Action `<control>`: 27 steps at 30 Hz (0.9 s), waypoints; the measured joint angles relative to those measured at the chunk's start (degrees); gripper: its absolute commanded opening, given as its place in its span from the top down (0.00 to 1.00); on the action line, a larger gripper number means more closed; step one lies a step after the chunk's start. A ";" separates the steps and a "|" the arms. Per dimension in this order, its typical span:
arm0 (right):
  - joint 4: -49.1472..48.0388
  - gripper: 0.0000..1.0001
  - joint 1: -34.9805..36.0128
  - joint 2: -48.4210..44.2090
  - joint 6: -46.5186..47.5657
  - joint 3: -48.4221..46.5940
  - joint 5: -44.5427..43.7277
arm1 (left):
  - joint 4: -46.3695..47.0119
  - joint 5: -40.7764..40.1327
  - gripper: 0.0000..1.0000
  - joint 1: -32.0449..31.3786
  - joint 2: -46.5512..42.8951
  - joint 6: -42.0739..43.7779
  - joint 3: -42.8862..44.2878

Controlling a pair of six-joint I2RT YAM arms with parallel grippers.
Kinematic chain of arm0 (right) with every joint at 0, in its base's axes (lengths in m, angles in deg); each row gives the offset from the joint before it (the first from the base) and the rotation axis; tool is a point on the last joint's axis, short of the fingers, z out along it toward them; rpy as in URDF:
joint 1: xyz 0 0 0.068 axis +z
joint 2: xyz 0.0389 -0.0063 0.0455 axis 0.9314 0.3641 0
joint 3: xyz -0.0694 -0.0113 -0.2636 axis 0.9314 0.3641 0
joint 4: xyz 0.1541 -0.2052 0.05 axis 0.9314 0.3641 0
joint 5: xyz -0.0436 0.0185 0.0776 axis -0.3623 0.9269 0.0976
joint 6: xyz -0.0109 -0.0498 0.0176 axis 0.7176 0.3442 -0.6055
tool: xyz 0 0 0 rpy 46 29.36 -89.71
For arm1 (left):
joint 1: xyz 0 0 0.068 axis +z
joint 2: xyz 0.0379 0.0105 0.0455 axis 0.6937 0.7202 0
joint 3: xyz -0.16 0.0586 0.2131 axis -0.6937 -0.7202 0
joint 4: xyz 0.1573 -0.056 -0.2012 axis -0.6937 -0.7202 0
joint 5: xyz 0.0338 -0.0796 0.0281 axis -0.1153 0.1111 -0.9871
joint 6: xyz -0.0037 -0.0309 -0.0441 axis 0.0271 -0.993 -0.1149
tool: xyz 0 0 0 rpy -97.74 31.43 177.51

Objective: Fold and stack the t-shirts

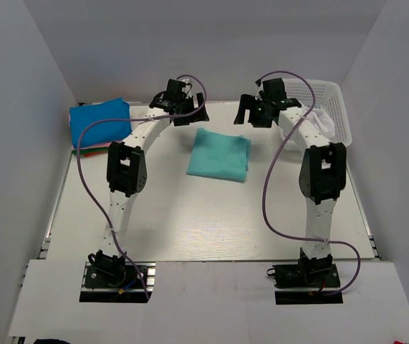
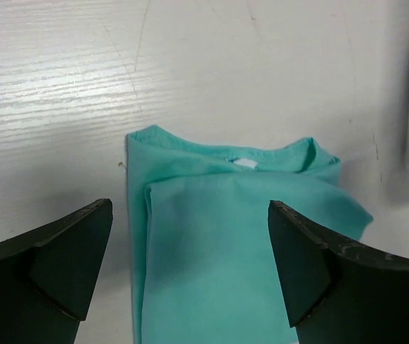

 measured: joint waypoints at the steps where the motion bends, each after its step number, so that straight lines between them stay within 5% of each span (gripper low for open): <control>1: -0.35 0.10 0.11 -2.10 0.00 1.86 1.62 | -0.44 0.09 0.00 -0.04 -1.27 0.68 -0.79; 7: -5.25 0.10 0.70 -9.64 -0.52 11.58 12.20 | -3.23 0.28 0.00 -0.90 -7.54 3.96 -9.07; 18: -12.63 0.10 -0.42 5.46 -8.22 12.02 14.99 | -8.68 0.83 0.00 -1.44 -5.70 6.10 -11.34; 27: -15.23 0.10 -1.73 6.40 -8.20 11.37 15.93 | -9.40 4.02 0.03 -1.49 -4.46 10.38 -11.56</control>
